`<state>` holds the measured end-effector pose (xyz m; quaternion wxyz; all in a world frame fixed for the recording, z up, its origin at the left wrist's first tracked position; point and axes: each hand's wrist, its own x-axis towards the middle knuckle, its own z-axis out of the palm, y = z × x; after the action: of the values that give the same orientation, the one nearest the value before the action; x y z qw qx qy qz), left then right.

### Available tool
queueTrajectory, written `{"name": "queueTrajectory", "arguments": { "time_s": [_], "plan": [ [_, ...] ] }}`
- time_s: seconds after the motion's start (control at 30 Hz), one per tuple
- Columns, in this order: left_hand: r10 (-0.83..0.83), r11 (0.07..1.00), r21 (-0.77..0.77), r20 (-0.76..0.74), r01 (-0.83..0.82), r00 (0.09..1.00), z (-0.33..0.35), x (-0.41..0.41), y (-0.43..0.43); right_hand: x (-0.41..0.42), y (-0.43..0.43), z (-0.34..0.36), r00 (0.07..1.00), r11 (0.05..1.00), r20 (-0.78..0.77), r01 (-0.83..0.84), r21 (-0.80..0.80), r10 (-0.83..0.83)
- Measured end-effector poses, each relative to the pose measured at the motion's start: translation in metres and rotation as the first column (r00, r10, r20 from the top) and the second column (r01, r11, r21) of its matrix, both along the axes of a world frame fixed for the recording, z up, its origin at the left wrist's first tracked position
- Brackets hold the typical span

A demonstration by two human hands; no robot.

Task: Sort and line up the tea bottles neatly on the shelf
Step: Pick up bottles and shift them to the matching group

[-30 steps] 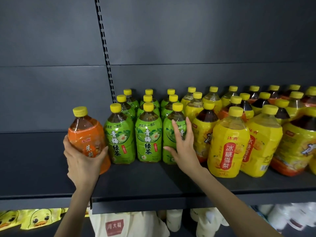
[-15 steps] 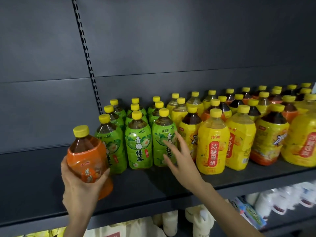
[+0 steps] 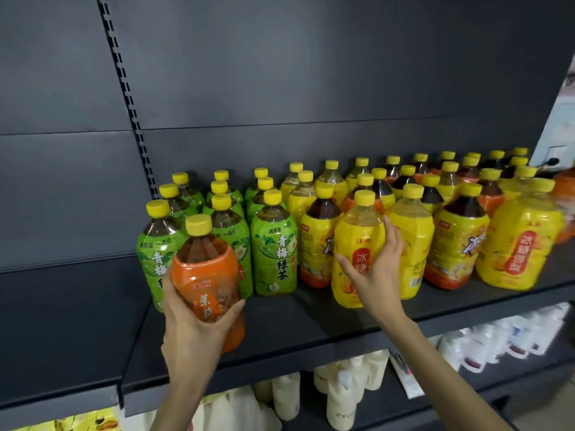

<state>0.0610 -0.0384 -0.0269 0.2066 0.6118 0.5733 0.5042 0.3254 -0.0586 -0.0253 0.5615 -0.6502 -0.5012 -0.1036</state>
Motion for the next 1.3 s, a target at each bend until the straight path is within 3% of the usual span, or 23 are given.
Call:
{"name": "queueTrajectory", "arguments": {
  "time_s": [0.23,0.37,0.43,0.5,0.67,0.73,0.9,1.0,1.17,1.3],
  "plan": [
    [0.020,0.998,0.052,-0.013,-0.019,1.000,-0.004,0.036,0.013,0.009,0.006,-0.013,0.996,0.999,-0.086,0.013,-0.039,-0.017],
    [0.191,0.915,0.390,-0.187,-0.106,0.964,0.002,0.055,0.003,0.015,0.005,-0.014,0.992,0.998,-0.113,-0.059,-0.012,0.057],
    [0.118,0.840,0.543,-0.188,0.003,0.975,0.017,0.074,-0.005,0.017,0.004,-0.015,0.992,0.997,-0.109,-0.070,-0.013,0.069],
    [0.003,0.787,0.602,-0.224,0.137,0.974,0.033,0.095,-0.005,0.023,0.003,-0.015,0.990,0.995,-0.101,-0.099,-0.014,0.097],
    [-0.343,0.851,0.319,-0.263,0.417,0.902,0.053,0.135,0.017,0.037,-0.007,-0.013,0.980,0.980,-0.044,-0.196,-0.035,0.194],
    [-0.358,0.873,0.235,-0.283,0.427,0.890,0.058,0.149,0.033,0.041,-0.012,-0.012,0.986,0.985,-0.013,-0.167,-0.031,0.167],
    [-0.450,0.889,0.021,-0.158,0.458,0.879,0.078,0.183,0.078,0.052,-0.030,-0.012,0.992,0.990,-0.024,-0.128,-0.053,0.127],
    [-0.475,0.880,-0.098,-0.208,0.465,0.855,0.071,0.196,0.095,0.056,-0.034,-0.009,0.992,0.989,-0.031,-0.128,-0.073,0.126],
    [-0.304,0.950,-0.064,-0.424,0.306,0.853,0.063,0.202,0.087,0.058,-0.030,-0.007,0.997,0.993,0.005,-0.082,-0.081,0.082],
    [-0.206,0.968,0.026,-0.486,0.250,0.849,0.062,0.198,0.064,0.059,-0.028,-0.007,0.997,0.994,-0.005,-0.076,-0.076,0.075]
  ]
}}
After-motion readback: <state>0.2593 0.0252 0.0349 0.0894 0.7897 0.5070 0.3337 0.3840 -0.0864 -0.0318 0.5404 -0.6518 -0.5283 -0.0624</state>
